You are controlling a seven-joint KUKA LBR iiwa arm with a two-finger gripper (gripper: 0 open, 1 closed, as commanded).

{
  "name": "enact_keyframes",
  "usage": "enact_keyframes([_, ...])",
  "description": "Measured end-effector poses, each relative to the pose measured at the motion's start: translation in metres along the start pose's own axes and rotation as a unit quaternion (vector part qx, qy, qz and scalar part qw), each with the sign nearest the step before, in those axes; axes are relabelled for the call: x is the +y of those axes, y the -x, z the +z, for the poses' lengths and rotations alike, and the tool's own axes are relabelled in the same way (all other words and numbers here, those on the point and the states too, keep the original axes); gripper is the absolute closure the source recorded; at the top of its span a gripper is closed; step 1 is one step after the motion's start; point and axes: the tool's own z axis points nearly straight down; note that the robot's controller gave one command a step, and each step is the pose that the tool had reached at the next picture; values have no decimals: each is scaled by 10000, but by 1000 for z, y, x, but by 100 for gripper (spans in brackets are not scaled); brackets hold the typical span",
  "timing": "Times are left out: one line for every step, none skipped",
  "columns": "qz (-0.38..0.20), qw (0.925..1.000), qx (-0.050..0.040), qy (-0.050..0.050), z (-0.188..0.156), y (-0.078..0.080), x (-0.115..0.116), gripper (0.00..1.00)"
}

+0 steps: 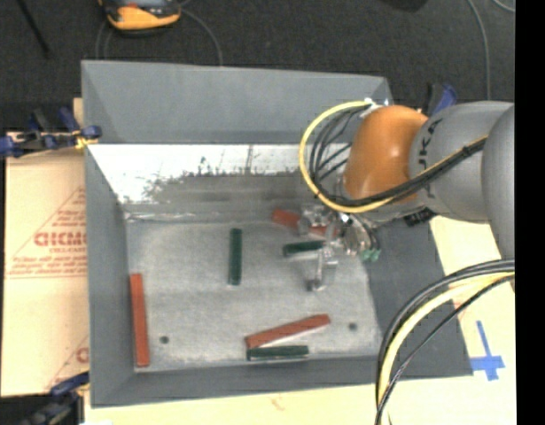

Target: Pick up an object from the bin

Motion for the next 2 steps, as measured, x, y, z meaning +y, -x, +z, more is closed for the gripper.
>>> enact_keyframes([-4,10000,0,3,0,0,0,100])
enact_keyframes([-5,10000,1,2,0,0,0,100])
